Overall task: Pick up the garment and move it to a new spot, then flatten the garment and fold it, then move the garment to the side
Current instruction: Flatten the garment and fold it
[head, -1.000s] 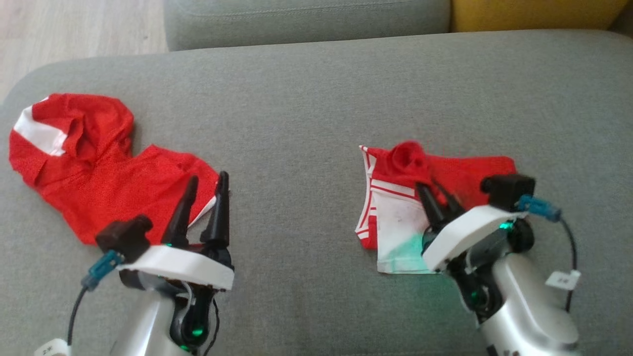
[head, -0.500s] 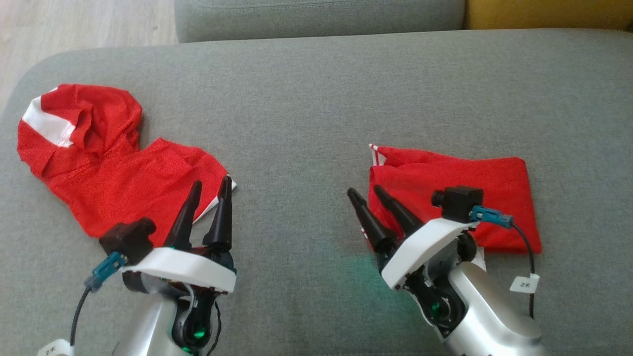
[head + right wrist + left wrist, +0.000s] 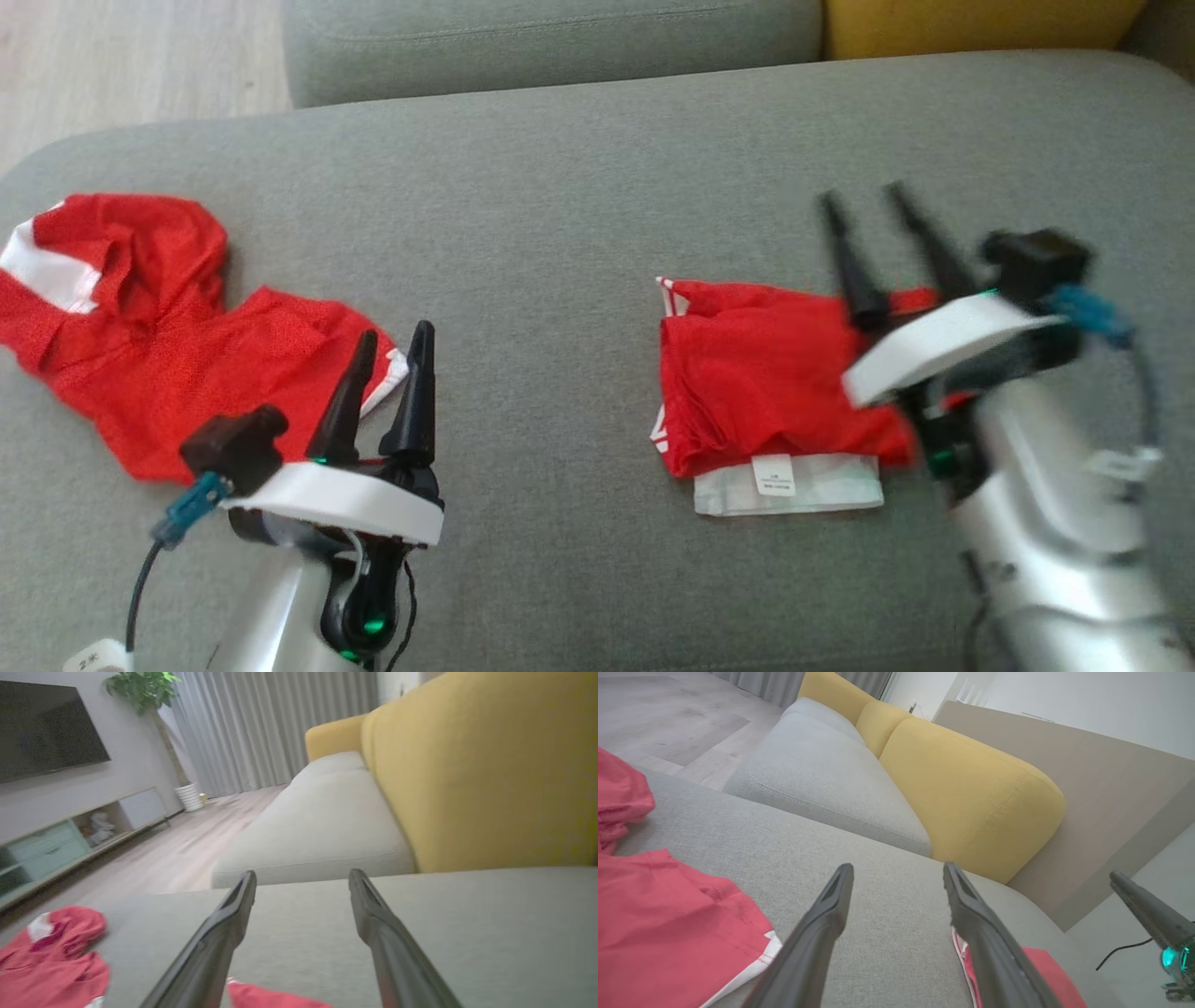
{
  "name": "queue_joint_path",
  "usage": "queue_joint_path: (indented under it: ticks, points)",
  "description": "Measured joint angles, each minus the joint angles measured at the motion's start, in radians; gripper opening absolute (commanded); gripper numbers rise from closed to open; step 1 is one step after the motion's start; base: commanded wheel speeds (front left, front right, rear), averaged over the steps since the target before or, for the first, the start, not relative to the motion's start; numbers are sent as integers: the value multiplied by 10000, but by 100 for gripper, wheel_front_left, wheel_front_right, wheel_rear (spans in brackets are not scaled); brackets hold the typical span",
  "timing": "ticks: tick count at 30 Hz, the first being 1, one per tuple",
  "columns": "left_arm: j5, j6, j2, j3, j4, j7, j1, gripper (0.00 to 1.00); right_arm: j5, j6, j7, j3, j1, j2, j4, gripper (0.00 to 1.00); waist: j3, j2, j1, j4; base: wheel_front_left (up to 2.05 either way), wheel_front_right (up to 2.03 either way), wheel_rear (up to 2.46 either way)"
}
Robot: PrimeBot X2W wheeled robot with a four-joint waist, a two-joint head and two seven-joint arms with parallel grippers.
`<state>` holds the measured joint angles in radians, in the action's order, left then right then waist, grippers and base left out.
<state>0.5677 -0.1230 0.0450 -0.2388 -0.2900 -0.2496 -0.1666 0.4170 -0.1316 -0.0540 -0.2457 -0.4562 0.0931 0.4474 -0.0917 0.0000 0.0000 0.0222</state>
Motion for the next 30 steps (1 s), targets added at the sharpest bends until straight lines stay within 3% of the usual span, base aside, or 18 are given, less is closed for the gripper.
queue_joint_path:
  ticks: [4, 10, 17, 30]
  points:
    - [25, 2, -2, 12, 238, -2, 0, 100, -1187, 0, -305, 965, 206, 535, -564, 100, -2, 0, 0, 182, 0, 0, 0]
    - [23, 2, -2, 29, 506, 0, 40, 100, -2301, 0, -1147, 1448, 1517, 1049, -1162, 100, 72, 0, 0, 425, 0, 0, 0]
    - [-763, 230, -2, 215, 869, 0, 374, 100, -2629, 0, -1685, 1935, 2634, 934, -1429, 100, 98, 0, 0, 560, 0, 0, 0]
    - [-1014, 276, 2, 568, 1440, 0, 848, 100, -2811, 0, -1939, 2123, 2990, 639, -1390, 100, 191, 0, 0, 599, 0, 0, 0]
